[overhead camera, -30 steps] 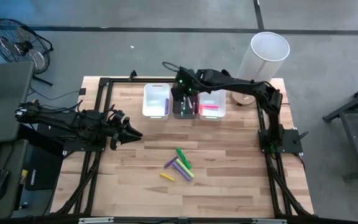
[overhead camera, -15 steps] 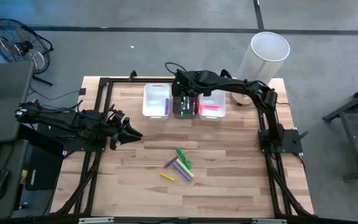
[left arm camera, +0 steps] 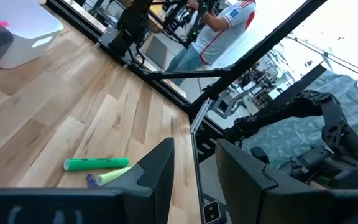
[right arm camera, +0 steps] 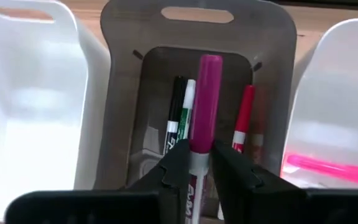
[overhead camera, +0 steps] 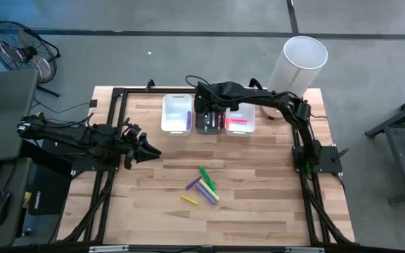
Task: Pick & Place Markers
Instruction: Put the purple marker pen into the black bin, then put the green highlighter pen into the left white bin
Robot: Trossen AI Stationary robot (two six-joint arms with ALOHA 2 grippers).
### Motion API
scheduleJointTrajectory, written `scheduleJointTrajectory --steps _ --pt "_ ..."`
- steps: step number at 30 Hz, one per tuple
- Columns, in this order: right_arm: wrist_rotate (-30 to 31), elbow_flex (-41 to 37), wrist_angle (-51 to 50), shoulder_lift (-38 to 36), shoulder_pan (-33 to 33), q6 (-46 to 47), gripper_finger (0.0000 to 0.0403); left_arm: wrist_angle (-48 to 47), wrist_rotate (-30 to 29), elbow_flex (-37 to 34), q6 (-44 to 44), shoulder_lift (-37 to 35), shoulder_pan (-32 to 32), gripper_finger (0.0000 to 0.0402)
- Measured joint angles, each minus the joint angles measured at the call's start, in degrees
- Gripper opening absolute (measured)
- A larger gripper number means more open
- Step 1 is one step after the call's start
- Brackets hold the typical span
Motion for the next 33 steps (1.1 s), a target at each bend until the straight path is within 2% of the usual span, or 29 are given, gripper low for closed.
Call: scheduleJointTrajectory --steps 8,15,23,33 --pt "0.02 0.0 0.25 -0.02 0.01 -2.83 0.0116 -0.02 0.02 0.0 -0.12 0.0 0.02 0.0117" --pt "-1.81 0.02 1.87 -1.72 0.91 -15.4 0.0155 -0.04 0.04 0.0 -0.12 0.0 0.0 0.0117" --pt "-2.63 0.07 -0.15 -6.52 4.56 -23.01 0.0147 -0.17 0.17 0.0 -0.12 0.0 0.0 0.0117" --pt "-4.84 0.11 -5.45 -7.74 14.47 -19.86 0.0134 -0.15 0.16 0.0 -0.12 0.0 0.02 0.0117"
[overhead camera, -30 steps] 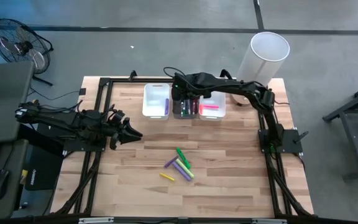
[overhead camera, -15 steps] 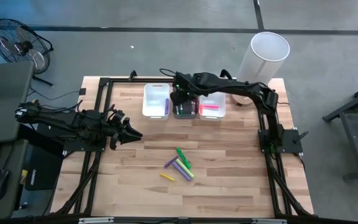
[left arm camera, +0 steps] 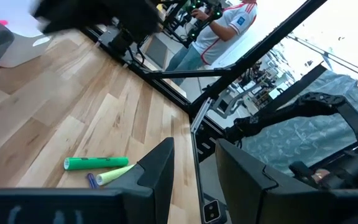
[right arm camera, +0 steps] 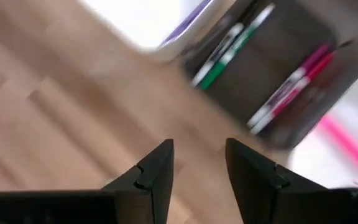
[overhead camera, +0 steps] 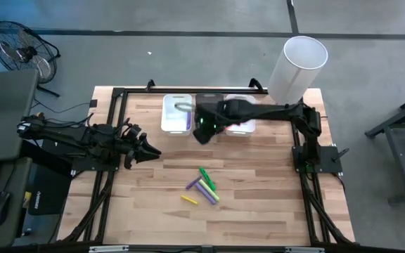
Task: Pick & Place Markers
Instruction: Put the green highlighter pen into the left white bin
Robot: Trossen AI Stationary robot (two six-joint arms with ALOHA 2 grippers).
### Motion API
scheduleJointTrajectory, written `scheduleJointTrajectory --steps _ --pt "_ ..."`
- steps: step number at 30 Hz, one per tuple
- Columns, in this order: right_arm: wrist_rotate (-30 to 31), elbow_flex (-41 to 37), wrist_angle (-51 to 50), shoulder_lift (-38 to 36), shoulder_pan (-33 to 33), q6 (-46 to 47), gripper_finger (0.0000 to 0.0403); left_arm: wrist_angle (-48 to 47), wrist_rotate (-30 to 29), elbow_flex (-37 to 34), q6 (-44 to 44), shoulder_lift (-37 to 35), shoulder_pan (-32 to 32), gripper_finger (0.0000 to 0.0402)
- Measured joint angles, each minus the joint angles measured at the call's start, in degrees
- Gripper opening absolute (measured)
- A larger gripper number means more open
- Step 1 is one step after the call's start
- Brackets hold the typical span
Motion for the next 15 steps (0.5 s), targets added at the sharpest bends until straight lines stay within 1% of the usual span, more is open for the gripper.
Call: scheduleJointTrajectory --steps 9,15 --pt "-0.57 0.0 -0.78 0.15 9.01 8.42 0.0135 0.01 -0.01 0.0 0.24 0.02 -0.01 0.0117" --pt "0.22 0.0 -0.8 0.18 13.1 13.31 0.0142 0.02 -0.02 0.0 0.43 0.02 0.0 0.0117"
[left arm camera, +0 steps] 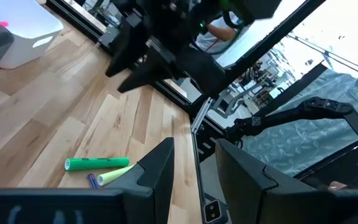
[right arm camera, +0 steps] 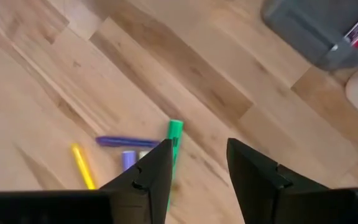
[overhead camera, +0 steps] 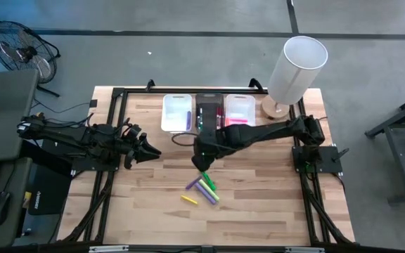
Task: Pick & Place Markers
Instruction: Put the green highlighter pen into the left white bin
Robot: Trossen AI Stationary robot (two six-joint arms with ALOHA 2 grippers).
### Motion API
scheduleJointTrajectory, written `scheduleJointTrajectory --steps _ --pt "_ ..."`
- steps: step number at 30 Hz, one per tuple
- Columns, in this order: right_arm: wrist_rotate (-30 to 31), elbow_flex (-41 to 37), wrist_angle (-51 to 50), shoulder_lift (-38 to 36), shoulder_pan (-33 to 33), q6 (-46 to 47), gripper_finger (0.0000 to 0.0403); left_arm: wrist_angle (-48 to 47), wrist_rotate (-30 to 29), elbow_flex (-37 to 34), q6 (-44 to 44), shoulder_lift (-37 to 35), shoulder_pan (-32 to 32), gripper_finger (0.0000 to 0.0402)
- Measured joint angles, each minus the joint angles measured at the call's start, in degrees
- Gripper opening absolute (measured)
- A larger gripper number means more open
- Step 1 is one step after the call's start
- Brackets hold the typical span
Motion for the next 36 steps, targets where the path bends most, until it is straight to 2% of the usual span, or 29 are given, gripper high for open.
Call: scheduleJointTrajectory --steps 7,16,23,30,36 --pt "-0.5 -0.07 0.07 1.19 3.46 4.06 0.0155 0.0 -0.01 0.0 0.44 -0.01 0.0 0.0117" --pt "-6.68 -0.07 0.51 6.24 6.75 4.7 0.0191 0.21 1.01 0.0 -0.08 0.0 -0.02 0.0117" --pt "-10.69 -0.07 1.38 11.31 6.87 2.93 0.0209 0.0 1.04 0.0 -0.43 0.0 -0.01 0.0117" --pt "-11.07 -0.07 1.85 15.91 5.86 2.22 0.0211 -0.02 1.04 0.0 -0.43 0.0 0.0 0.0117" --pt "-10.76 -0.07 2.33 16.86 5.38 3.17 0.0211 -0.04 1.04 0.0 -0.45 0.0 0.0 0.0117"
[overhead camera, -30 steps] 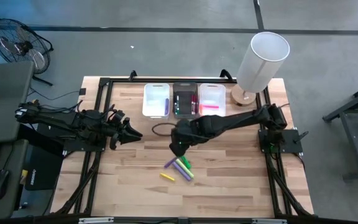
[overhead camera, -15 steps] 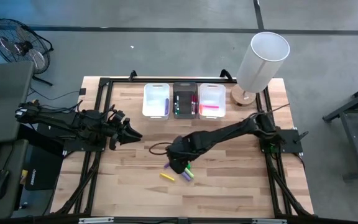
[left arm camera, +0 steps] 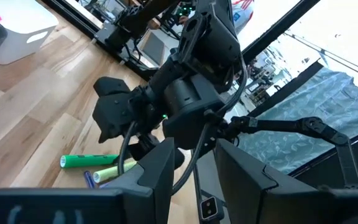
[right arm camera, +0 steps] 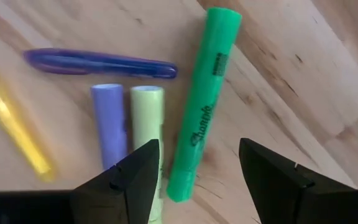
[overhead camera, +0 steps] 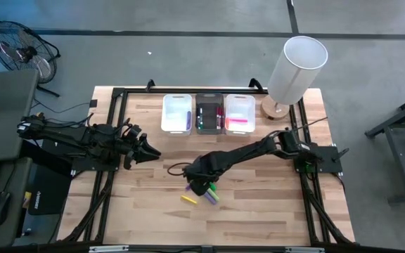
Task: Pick & Place Markers
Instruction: Put the green highlighter pen into the left white bin
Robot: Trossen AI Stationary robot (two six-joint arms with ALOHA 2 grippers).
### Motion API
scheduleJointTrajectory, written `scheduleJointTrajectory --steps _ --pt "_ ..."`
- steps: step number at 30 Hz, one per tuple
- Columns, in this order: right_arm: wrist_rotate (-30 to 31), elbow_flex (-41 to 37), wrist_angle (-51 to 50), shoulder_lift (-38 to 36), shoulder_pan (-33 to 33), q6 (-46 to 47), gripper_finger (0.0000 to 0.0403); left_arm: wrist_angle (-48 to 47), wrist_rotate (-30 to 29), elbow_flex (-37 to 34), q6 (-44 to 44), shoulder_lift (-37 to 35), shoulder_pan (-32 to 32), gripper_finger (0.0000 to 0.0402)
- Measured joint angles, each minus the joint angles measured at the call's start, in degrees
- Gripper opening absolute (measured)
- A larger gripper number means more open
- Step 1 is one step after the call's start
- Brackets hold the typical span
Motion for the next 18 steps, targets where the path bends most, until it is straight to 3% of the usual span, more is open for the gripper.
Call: scheduleJointTrajectory --steps 18 --pt "-1.88 0.24 -0.98 3.99 1.02 1.02 0.0207 -0.11 -0.01 0.0 -0.02 -0.01 -0.02 0.0117"
